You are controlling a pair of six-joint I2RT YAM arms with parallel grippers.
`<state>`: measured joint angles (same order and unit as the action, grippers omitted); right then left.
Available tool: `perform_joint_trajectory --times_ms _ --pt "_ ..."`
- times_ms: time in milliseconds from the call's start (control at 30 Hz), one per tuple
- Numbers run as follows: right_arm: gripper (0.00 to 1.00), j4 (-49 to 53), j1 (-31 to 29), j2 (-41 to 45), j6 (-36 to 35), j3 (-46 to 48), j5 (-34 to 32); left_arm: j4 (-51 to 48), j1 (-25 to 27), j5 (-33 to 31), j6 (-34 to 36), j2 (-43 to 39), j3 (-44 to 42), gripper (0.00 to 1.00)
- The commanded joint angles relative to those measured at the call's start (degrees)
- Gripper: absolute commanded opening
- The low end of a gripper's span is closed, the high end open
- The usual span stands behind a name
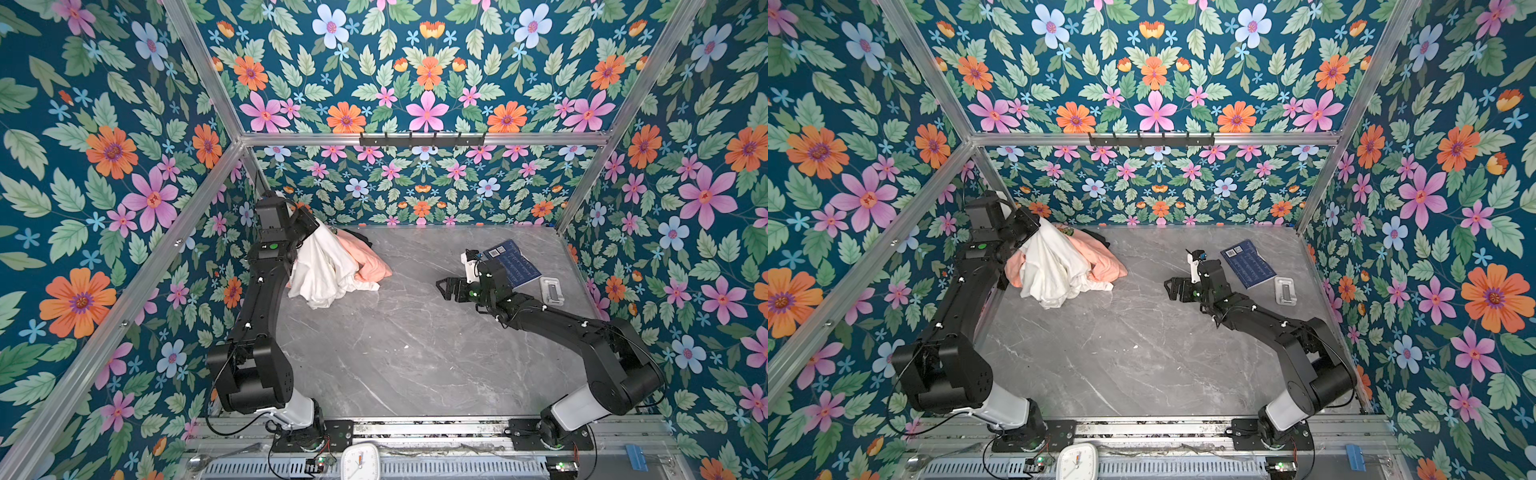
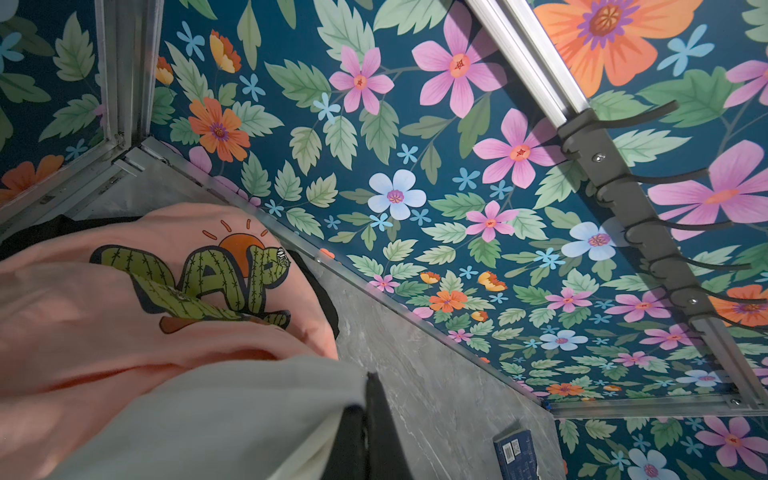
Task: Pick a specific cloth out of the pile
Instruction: 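Raise the white cloth higher with the left gripper, pulling it free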
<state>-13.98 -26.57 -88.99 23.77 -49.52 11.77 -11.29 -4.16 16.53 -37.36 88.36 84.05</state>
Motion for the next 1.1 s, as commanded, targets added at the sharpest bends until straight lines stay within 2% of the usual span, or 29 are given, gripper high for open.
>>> perform_joint_trajectory --times_ms 0,433,1067 --pt "0.99 -0.8 -0.1 0.6 -0.1 0.1 -0.3 3.7 0.0 0.4 0.2 -0.2 0.6 0.00" --pt "0.99 -0.4 -0.5 0.4 -0.2 -0.6 -0.2 5.0 0.0 -0.2 0.5 0.0 2.2 0.00" --pt "0.99 1.0 -0.6 1.2 -1.2 -1.8 -0.5 5.4 0.1 -0.5 0.4 6.4 8.9 0.00"
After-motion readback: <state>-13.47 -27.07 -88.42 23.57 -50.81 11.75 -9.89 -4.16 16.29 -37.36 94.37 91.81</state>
